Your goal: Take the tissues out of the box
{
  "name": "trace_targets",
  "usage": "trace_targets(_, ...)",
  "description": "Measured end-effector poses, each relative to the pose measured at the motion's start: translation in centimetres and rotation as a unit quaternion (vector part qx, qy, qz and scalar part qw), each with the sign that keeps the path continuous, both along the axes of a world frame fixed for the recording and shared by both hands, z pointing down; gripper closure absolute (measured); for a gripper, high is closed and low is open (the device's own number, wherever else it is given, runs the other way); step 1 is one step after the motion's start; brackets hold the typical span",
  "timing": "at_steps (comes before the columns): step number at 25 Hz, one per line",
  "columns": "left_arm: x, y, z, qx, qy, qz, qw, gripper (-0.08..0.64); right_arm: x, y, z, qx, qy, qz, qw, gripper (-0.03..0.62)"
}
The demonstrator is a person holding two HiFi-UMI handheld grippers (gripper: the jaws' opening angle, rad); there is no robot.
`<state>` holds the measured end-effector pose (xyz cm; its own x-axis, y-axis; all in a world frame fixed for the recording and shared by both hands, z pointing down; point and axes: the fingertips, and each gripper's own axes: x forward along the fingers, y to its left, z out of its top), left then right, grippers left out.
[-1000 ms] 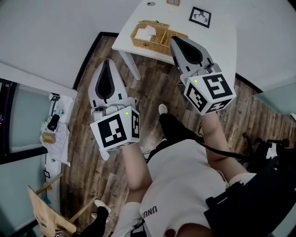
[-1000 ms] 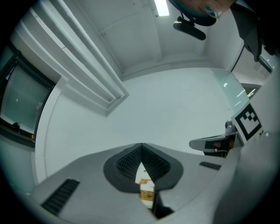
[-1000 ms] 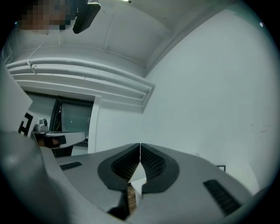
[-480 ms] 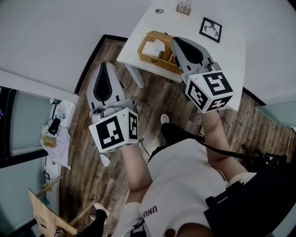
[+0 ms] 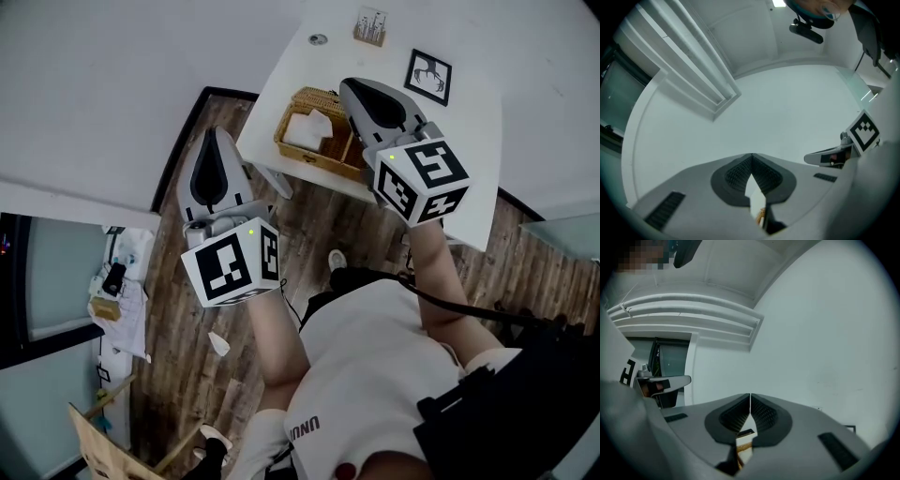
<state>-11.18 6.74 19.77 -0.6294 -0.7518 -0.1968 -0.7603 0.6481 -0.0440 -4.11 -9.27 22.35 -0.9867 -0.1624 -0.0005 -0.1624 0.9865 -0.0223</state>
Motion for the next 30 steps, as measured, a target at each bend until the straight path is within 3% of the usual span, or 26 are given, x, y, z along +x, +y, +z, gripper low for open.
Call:
trace_targets(15,-3.7,-4.3,1.4,-0.017,0.014,0.045,0.9987,0.548,-2.3,-2.8,2.4,-0.013,0.023,0.026,0.999,0.571)
trace_targets(30,-9.7,-12.2,2.5,-0.051,0.018,0.173,0.9834,0.548,-6.3,-6.4,5.0,-0.031,0.062,0.119,0.991,0.571)
